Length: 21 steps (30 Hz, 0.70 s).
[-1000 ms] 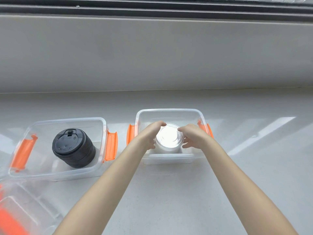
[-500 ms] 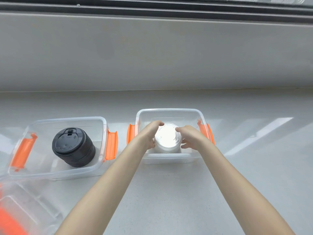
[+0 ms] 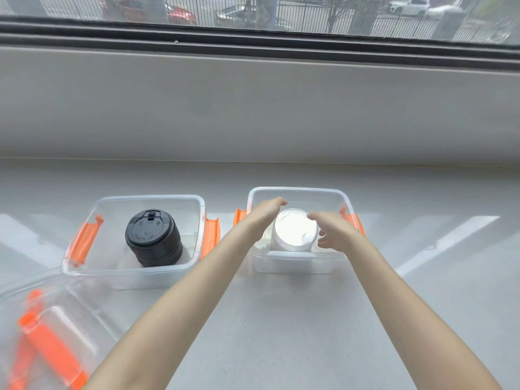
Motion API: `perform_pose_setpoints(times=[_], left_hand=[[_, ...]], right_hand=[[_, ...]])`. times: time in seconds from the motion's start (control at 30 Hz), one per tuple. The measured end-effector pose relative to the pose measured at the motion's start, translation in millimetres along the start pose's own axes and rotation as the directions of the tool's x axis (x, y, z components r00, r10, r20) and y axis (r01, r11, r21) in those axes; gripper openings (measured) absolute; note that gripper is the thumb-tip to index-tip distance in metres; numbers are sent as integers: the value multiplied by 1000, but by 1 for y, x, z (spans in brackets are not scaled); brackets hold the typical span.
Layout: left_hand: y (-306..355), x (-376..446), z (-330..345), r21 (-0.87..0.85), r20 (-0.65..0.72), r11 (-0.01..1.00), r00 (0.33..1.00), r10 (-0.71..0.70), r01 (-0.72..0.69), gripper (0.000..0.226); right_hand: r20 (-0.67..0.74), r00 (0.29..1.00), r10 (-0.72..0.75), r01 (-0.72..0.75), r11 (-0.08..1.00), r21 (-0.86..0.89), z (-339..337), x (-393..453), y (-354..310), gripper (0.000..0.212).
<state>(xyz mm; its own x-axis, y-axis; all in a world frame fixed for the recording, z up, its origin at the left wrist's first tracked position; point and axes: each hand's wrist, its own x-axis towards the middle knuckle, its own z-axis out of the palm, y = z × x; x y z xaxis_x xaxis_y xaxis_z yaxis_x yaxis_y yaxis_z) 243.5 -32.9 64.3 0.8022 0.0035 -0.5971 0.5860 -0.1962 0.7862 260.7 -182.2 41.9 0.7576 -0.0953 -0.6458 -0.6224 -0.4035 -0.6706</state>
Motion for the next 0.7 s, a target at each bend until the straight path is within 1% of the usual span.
perform_pose_setpoints(times=[0.07, 0.17, 0.23, 0.3, 0.43, 0.63, 0.7], left_hand=[[4, 3, 2, 45, 2, 999, 1000, 15, -15, 51], [10, 10, 7, 108, 15, 994, 1000, 5, -6, 55], [10, 15, 9, 116, 19, 993, 1000, -11, 9, 55], [8, 22, 12, 105, 10, 994, 1000, -21, 20, 55], [4, 33, 16, 75, -17, 997, 1000, -20, 21, 56], [0, 36, 21, 57, 2, 998, 1000, -15, 15, 54], [2, 33, 20, 41, 0, 999, 1000, -12, 12, 54]], right_hand=[[41, 998, 54, -57, 994, 96, 1, 0, 0, 45], [153, 979, 133, -159, 972, 174, 1, -2, -2, 31], [208, 965, 159, -204, 954, 218, 0, -1, -1, 32], [223, 962, 158, -214, 944, 253, -1, 4, 1, 34], [208, 967, 148, -197, 951, 239, -2, 10, 3, 25], [189, 970, 151, -179, 974, 139, 2, 7, 1, 28], [171, 975, 145, -165, 980, 111, -1, 5, -3, 32]])
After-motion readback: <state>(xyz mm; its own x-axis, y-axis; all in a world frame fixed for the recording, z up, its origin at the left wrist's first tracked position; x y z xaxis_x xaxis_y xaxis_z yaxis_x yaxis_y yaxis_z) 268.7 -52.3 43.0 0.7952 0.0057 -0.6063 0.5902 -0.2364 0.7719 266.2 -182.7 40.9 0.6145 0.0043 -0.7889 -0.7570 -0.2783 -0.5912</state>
